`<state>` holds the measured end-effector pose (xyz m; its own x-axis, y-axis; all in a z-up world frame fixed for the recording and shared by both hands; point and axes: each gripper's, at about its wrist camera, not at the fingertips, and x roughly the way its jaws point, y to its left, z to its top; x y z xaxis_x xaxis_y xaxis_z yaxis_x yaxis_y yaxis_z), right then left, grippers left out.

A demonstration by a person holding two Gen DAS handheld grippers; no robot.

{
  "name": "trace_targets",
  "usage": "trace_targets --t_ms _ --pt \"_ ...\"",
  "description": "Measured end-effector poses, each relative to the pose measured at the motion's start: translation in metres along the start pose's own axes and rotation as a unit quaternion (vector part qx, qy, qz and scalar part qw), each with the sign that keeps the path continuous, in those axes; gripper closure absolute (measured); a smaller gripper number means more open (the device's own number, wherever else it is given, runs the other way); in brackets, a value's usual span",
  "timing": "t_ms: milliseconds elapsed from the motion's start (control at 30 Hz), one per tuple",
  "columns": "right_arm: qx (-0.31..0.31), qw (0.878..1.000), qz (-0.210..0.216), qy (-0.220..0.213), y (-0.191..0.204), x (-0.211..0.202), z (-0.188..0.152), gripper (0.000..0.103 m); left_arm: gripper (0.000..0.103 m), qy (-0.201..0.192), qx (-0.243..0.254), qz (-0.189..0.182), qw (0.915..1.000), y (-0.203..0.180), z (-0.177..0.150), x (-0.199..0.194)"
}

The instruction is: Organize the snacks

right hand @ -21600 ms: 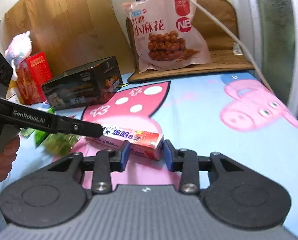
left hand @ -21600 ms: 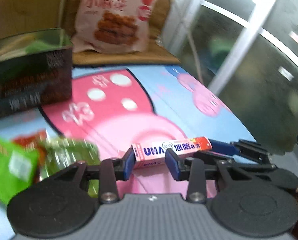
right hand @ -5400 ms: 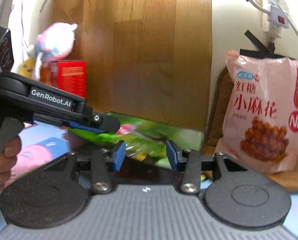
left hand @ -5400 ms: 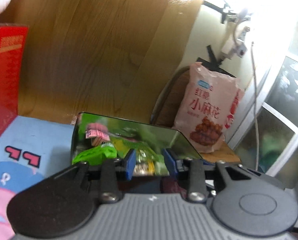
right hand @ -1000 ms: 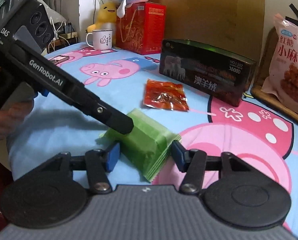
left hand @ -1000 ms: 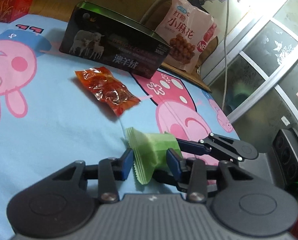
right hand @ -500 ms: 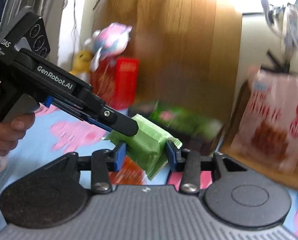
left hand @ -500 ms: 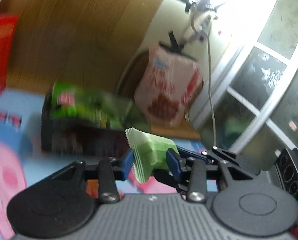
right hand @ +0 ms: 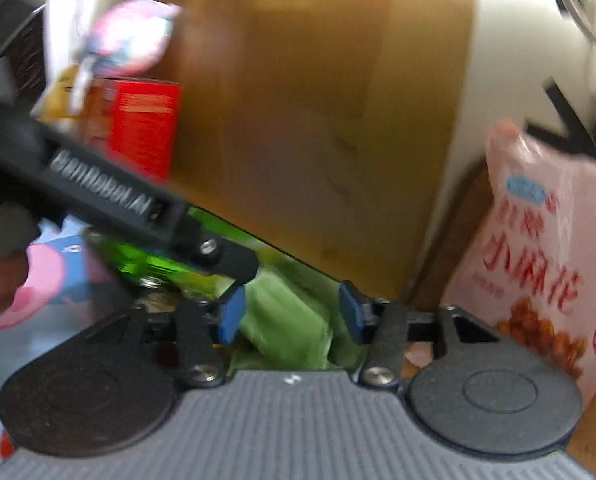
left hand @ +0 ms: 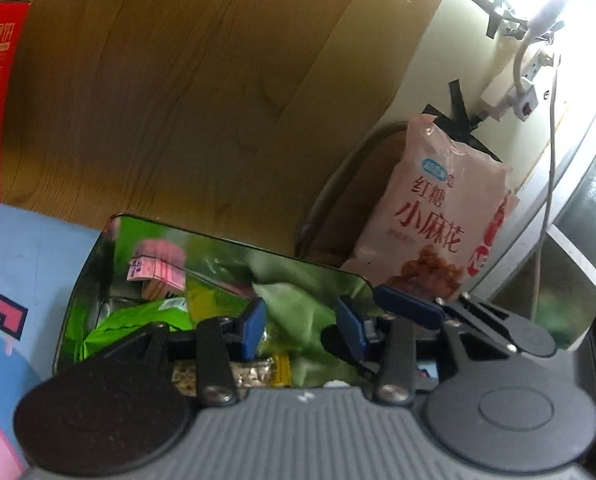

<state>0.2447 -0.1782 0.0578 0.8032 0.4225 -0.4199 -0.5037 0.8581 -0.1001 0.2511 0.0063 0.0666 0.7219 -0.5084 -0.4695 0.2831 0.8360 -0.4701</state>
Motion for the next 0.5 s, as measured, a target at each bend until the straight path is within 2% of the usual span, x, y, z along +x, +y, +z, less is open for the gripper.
trace_targets --t_ms 200,300,400,500 --pt "0.114 0.993 0.014 -0.038 -0.010 -0.049 -0.026 0.045 0.061 -0.028 0.024 -0.020 0.9991 -0.001 -0.012 -0.037" --pt "0.148 0.988 0.036 -0.042 0.002 -0.073 -0.040 0.042 0.059 -0.029 0.027 -0.033 0.9986 0.007 -0.027 -0.069" --pt "0.151 0.986 0.072 -0.016 0.019 -0.080 -0.052 0.026 0.058 -0.017 0.021 -0.030 0.9992 0.024 -0.054 -0.098" --pt "0.123 0.987 0.096 0.030 0.044 -0.067 -0.060 0.011 0.058 0.012 0.001 -0.002 0.9999 0.044 -0.085 -0.116"
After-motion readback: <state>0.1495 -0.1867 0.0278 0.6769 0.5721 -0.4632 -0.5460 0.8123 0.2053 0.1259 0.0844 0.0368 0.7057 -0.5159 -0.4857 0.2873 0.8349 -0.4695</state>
